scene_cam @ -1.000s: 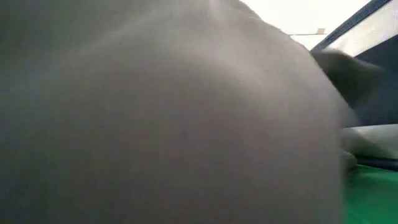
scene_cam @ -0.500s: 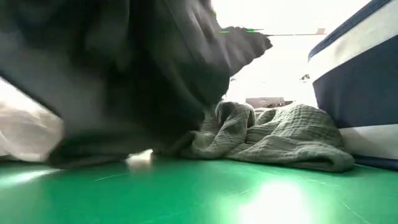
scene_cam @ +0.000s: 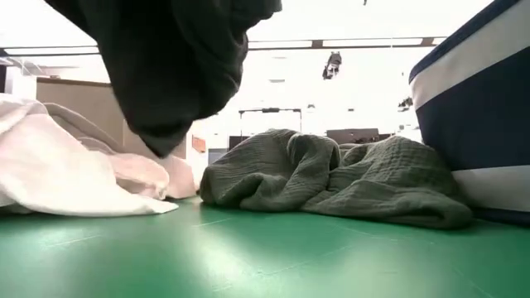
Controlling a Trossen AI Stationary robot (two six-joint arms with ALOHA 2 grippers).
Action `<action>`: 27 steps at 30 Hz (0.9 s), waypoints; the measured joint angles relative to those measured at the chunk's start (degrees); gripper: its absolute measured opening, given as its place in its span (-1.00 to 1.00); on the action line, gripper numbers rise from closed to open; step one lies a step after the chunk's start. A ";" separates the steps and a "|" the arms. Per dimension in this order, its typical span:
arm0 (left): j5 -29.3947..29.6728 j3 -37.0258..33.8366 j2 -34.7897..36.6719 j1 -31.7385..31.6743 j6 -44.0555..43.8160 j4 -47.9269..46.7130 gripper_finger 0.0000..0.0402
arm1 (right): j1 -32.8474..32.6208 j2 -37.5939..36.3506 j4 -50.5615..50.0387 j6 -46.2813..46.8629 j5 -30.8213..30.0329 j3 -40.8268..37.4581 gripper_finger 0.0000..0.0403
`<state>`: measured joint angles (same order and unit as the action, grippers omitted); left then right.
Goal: Sort clothes
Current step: Put the black cloth into the white bin
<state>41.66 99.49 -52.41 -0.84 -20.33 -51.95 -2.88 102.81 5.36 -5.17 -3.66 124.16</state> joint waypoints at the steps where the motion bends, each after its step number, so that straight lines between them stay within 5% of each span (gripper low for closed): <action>1: 0.98 0.42 -0.02 0.00 0.45 -0.01 0.29 | 0.56 1.42 -0.10 -0.37 0.02 2.75 -0.94; 4: 2.56 1.23 0.41 -0.01 1.27 0.03 0.29 | 2.01 6.55 1.13 -2.29 0.42 11.06 -0.94; 9: 2.93 1.28 1.44 0.00 1.91 -0.01 0.29 | 4.82 7.98 19.68 -2.32 1.07 6.38 -0.94; 27: 4.48 1.37 5.15 -0.02 6.66 0.45 0.29 | 15.33 21.62 49.22 -3.64 0.22 10.80 -0.94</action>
<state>46.14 100.86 -47.25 -0.86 -13.68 -51.51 12.44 124.43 54.58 -8.81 -3.44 134.96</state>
